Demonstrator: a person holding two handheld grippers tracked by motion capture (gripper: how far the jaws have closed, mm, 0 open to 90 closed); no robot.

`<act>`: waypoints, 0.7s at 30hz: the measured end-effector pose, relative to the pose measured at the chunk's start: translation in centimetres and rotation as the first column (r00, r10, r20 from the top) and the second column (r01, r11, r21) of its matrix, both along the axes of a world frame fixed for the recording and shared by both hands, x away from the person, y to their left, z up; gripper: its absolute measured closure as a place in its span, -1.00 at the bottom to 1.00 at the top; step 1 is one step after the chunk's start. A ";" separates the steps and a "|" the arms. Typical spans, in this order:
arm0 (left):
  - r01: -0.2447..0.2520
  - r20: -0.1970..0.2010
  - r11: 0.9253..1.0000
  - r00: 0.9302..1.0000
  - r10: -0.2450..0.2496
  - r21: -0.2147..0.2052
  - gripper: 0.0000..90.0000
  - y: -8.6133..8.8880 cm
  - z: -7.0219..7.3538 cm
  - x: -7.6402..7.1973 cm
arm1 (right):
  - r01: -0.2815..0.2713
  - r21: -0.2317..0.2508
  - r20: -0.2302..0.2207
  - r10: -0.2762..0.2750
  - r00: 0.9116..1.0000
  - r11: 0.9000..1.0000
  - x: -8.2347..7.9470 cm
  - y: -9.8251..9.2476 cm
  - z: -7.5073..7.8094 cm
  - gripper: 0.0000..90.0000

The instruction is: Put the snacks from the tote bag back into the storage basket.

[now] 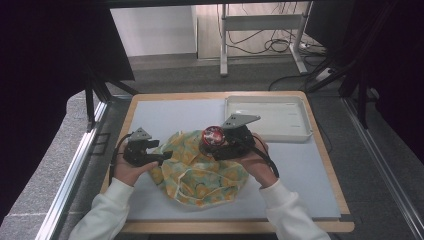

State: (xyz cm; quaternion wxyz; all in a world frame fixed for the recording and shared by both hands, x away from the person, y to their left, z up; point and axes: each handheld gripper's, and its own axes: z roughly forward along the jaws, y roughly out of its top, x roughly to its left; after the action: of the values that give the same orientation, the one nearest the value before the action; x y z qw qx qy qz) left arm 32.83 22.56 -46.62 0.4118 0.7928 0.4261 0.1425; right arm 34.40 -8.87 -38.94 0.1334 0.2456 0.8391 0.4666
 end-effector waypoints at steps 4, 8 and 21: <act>-0.002 -0.002 1.000 1.000 0.002 0.001 -0.37 -0.1 0.0 0.0 | 0.007 0.012 0.003 -0.007 1.000 1.000 0.2 -0.5 0.4 -0.43; -0.004 -0.005 1.000 1.000 0.004 0.001 -0.37 -0.1 -0.1 0.1 | 0.024 0.020 0.004 -0.024 1.000 1.000 0.7 -1.0 0.6 -0.43; 0.001 -0.006 1.000 1.000 -0.001 0.008 -0.37 -0.3 -0.2 0.2 | 0.085 0.040 0.005 -0.085 0.996 0.996 2.1 -2.7 1.0 -0.43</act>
State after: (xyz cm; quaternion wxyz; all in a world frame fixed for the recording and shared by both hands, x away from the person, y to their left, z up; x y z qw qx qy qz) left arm 33.00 22.30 -46.86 0.4074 0.7950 0.4264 0.1419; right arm 36.46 -11.52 -37.99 0.1511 0.2822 0.8180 0.4780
